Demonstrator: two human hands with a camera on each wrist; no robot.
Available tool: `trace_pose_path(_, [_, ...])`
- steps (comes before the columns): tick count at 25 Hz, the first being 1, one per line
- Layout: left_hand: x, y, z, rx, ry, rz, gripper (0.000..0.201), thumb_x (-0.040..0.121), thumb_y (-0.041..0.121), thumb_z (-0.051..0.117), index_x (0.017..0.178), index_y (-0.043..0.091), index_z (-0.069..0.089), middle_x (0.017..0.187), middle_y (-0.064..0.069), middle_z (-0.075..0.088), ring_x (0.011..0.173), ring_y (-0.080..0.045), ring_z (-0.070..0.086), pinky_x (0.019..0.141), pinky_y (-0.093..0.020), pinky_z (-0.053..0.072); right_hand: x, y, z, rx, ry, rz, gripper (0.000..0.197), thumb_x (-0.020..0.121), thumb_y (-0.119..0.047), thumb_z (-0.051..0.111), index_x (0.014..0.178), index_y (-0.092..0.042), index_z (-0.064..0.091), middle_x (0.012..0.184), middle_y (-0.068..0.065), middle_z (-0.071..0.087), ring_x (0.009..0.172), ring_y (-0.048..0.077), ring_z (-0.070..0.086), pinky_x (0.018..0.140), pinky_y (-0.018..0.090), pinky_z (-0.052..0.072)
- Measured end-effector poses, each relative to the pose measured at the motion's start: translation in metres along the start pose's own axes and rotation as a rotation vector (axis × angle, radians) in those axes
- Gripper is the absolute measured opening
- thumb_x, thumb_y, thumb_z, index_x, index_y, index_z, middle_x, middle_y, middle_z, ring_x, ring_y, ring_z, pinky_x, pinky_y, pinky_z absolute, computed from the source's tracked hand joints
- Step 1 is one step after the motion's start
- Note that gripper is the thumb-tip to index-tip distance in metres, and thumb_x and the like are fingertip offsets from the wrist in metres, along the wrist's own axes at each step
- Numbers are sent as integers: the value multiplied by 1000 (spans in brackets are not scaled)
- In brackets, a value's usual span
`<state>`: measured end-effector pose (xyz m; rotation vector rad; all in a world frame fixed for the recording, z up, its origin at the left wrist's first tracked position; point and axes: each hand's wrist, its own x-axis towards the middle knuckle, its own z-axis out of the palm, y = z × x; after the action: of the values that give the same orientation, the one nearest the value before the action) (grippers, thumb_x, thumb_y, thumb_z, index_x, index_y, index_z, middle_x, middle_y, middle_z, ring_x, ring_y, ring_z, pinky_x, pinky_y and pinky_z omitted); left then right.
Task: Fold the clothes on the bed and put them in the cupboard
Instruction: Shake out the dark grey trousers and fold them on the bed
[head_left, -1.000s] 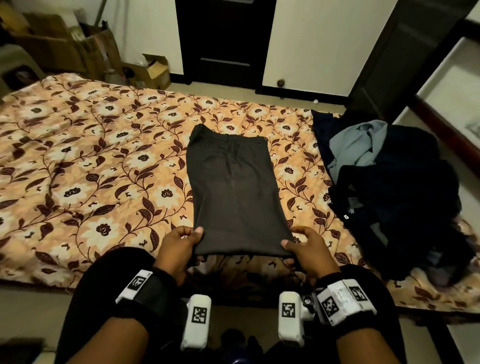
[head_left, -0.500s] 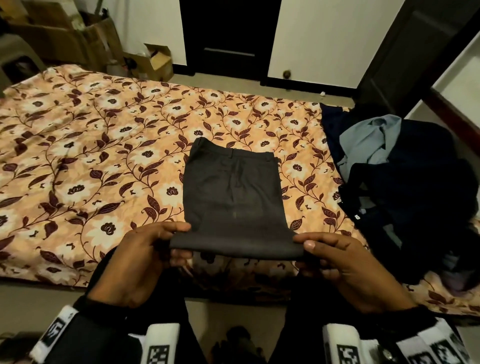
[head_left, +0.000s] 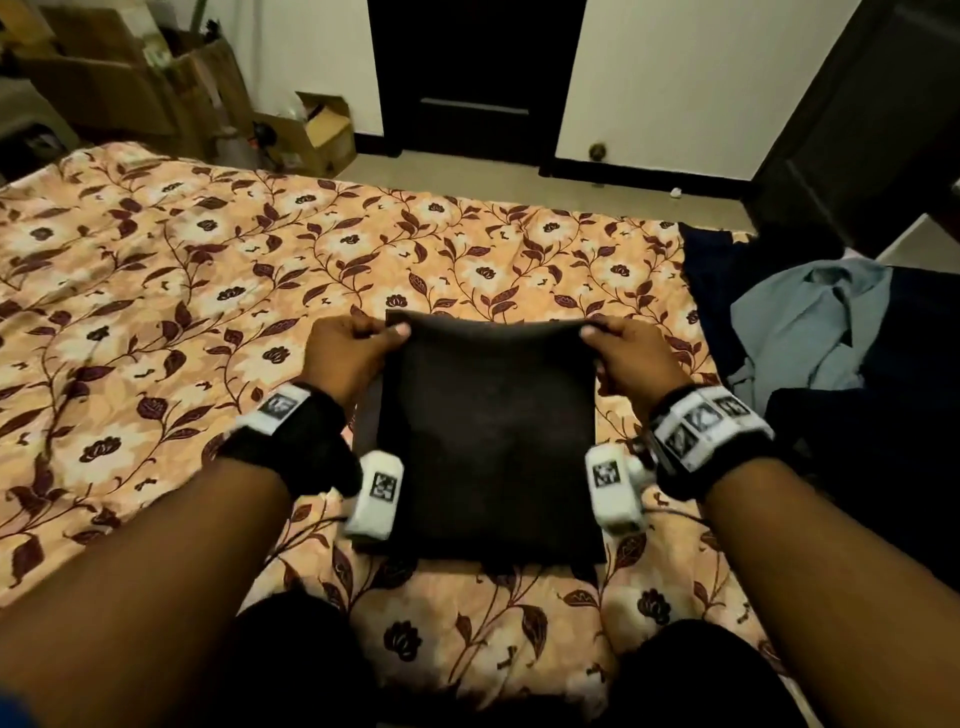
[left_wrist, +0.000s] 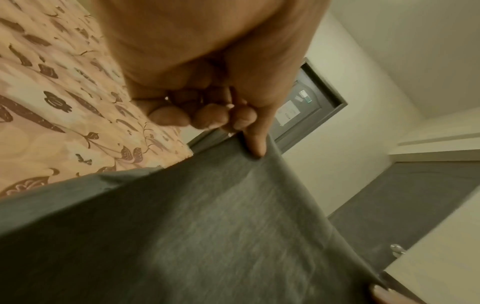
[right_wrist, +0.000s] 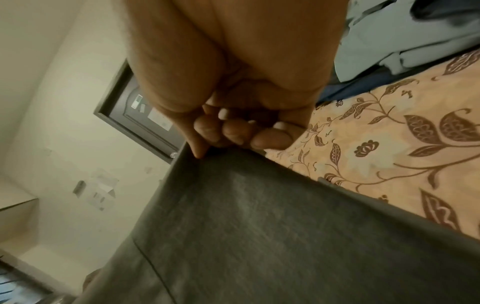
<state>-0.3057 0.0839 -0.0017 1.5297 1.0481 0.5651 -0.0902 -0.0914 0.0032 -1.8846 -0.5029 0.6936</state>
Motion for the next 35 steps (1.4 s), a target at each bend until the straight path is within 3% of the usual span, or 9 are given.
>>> trace_pose_path(4, [20,-50,13,-65,147,-170,100,81,36,76,152,35,6,120,-11,59,107,-28,59,97,-47,47,35,45,22,-233,130,75,29,88,-39,63,104,-15,68,93,2,66,84,21,60,79,33,50])
trace_pose_path(10, [-78,-168,33,65,267,-452,76,73,31,78,138,21,40,134,-16,55,115,-37,56,101,-47,45,-68,182,42,-169,177,442,52,83,-31,70,128,-11,54,129,14,56,113,35,55,100,47,45])
trace_pose_path(15, [-98,-152,29,-153,298,-480,48,84,-3,69,125,11,48,99,-21,65,66,-28,60,53,-34,54,-77,166,20,98,227,458,11,79,-1,71,89,-3,68,91,23,69,68,30,63,66,39,56])
trace_pose_path(18, [-124,-161,29,-129,294,-468,54,78,-1,76,118,18,46,94,-12,62,80,-32,65,74,-49,58,-97,155,3,-104,325,410,20,70,-4,76,71,-18,62,80,14,69,76,33,66,74,44,57])
trace_pose_path(22, [-152,-189,37,-86,282,-510,70,72,14,81,127,25,40,123,-17,58,103,-39,61,92,-52,52,-129,172,9,-182,238,432,19,77,-9,72,86,-17,59,91,9,65,87,31,62,81,36,51])
trace_pose_path(27, [-149,-164,34,205,334,-214,39,81,10,71,117,17,61,117,-13,60,109,-35,57,96,-43,46,-127,171,17,-61,238,336,32,83,-4,67,113,-14,60,105,4,61,100,26,59,93,38,49])
trace_pose_path(30, [-143,-157,56,348,160,4,34,85,7,66,118,12,65,125,-12,60,119,-32,54,104,-39,37,-117,168,17,-455,193,337,40,88,-11,61,126,-17,54,125,9,56,112,31,55,96,40,46])
trace_pose_path(33, [-143,-158,95,652,-8,136,45,97,28,44,141,21,48,155,0,33,146,-28,23,118,-40,8,-122,166,40,-693,215,35,37,95,-22,50,131,-15,53,133,11,48,121,30,47,100,41,40])
trace_pose_path(35, [-144,-168,114,736,-189,176,65,92,43,14,152,23,27,159,9,4,151,-24,6,118,-37,-2,-133,170,81,-677,-45,-235,46,95,-30,35,134,-15,53,141,11,47,130,30,43,110,40,31])
